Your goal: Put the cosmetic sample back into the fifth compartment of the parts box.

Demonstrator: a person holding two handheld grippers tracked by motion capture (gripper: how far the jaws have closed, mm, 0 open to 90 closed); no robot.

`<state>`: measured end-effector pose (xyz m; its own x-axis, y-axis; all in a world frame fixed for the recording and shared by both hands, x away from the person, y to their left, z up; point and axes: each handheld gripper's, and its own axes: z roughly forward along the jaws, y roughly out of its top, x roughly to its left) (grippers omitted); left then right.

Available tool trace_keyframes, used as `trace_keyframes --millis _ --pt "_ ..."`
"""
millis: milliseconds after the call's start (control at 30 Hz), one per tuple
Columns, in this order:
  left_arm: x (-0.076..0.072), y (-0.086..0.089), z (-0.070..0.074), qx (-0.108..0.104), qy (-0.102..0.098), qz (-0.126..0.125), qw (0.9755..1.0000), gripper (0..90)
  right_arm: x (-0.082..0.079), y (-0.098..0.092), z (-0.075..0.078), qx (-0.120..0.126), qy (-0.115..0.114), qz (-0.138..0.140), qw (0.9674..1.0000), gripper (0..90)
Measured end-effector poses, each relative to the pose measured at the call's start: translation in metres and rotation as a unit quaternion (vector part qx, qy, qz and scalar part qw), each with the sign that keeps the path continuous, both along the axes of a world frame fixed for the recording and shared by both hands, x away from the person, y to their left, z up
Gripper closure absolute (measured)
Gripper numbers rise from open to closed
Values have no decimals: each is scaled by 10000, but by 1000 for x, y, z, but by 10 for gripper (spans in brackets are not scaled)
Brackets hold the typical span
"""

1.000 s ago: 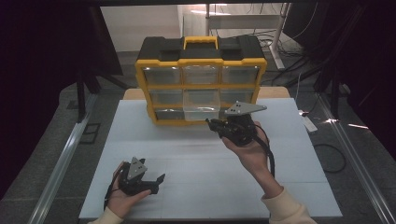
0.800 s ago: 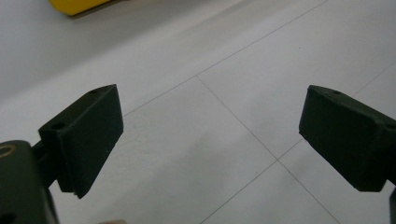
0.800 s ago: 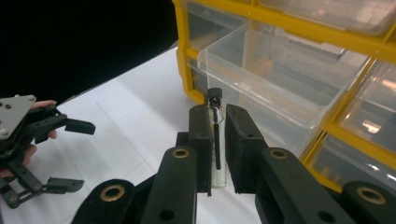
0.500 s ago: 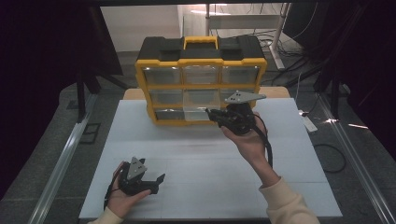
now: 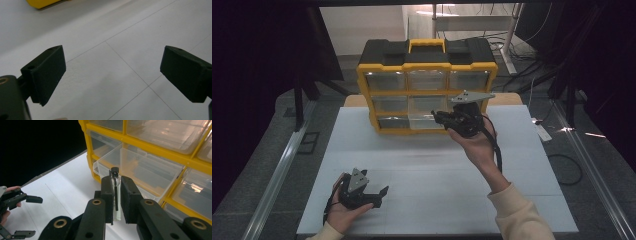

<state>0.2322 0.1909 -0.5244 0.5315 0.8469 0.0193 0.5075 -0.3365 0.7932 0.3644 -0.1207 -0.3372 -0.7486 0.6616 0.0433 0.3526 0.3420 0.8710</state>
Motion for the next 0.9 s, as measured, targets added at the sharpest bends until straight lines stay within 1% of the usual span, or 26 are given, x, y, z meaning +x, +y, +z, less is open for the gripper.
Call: trace_keyframes --millis 367,600,733,900 --pt "0 0 0 0 -11 -5 10000 67 11 4 4 -13 37 -65 10000 814" --pt "0 0 0 -3 -6 -7 10000 68 22 4 6 12 65 -150 9999 814" --pt "0 0 0 -2 -8 -10 10000 67 31 6 8 8 73 -199 9998 813" --pt "0 0 0 -12 -3 -8 10000 67 41 10 10 -66 91 -227 9997 813"
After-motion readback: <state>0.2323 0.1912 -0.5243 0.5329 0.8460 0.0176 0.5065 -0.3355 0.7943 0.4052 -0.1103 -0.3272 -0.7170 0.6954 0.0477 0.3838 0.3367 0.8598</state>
